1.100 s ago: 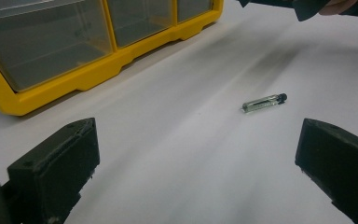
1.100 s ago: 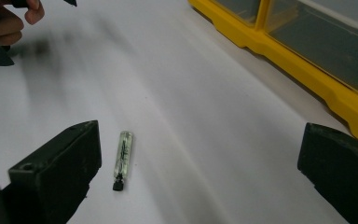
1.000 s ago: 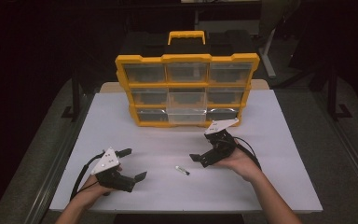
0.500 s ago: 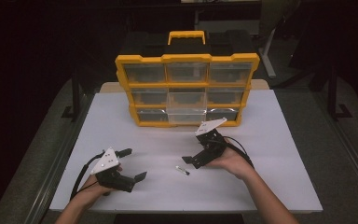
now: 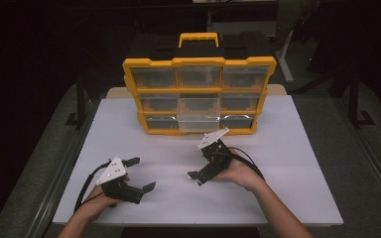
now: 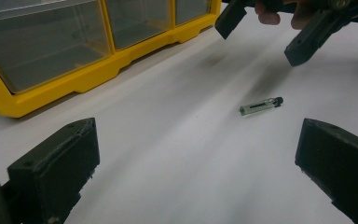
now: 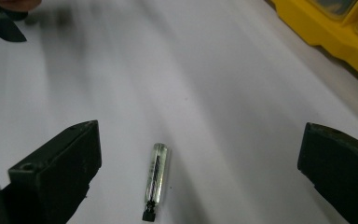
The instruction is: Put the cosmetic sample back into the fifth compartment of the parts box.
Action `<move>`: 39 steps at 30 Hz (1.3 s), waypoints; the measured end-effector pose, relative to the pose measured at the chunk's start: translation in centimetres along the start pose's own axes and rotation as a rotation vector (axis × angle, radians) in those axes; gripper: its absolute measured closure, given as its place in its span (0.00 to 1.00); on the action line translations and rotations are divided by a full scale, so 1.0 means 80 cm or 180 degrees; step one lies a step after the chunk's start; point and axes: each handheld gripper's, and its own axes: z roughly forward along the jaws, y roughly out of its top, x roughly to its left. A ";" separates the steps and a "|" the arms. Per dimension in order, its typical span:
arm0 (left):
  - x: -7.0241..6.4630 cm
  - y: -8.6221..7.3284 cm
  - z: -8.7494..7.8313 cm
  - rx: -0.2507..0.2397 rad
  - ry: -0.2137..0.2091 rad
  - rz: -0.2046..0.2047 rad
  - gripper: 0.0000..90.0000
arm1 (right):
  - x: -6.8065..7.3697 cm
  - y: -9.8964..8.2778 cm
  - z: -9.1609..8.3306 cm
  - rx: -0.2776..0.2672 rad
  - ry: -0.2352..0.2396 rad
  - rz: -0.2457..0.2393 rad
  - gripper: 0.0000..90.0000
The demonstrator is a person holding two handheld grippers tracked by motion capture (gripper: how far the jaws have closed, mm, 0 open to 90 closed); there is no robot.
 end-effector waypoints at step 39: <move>-0.003 0.000 0.003 0.0033 -0.0015 0.0031 0.00 | 0.016 -0.010 0.029 0.0429 0.0053 -0.0445 0.55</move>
